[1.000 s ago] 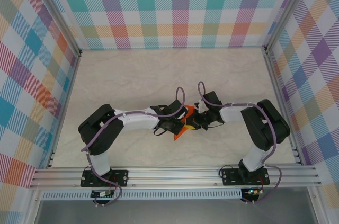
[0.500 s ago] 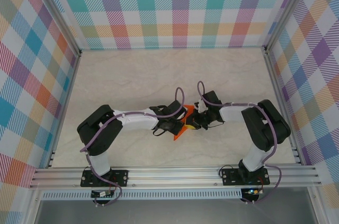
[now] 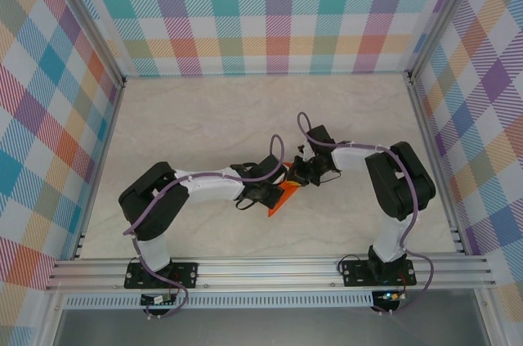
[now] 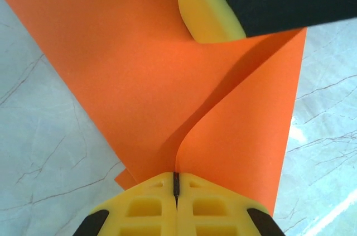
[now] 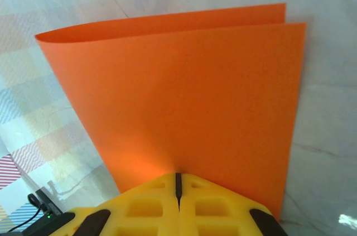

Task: Fold a paper plane with a square sheet of paper (pick it up from the middle)
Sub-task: Third fold the triangle at the center of the table.

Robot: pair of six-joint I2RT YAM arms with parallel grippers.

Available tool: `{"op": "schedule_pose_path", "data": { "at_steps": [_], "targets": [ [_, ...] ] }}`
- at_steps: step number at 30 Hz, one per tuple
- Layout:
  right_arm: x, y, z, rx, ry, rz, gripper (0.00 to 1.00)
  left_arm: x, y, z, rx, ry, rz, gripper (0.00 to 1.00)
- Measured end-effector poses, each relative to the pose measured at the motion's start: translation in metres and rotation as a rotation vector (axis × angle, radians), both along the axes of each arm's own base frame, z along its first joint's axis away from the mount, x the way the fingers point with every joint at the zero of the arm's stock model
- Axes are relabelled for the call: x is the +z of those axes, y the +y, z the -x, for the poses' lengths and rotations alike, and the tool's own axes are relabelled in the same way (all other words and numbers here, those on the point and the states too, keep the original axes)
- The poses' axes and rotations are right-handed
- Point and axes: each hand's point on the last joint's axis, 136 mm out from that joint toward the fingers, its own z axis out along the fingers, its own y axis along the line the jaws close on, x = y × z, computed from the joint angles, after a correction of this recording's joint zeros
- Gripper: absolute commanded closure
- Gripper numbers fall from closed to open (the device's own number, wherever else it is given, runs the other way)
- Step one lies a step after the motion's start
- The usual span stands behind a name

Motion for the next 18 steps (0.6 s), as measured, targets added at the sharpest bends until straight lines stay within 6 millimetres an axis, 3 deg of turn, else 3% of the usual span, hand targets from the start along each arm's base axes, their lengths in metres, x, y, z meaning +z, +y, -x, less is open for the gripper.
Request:
{"op": "schedule_pose_path", "data": {
  "at_steps": [18],
  "targets": [
    [0.0022, -0.0007, 0.0027, 0.030, 0.002, 0.008, 0.93, -0.0001, 0.0035, -0.0016, 0.009, 0.014, 0.007, 1.00]
  ]
}}
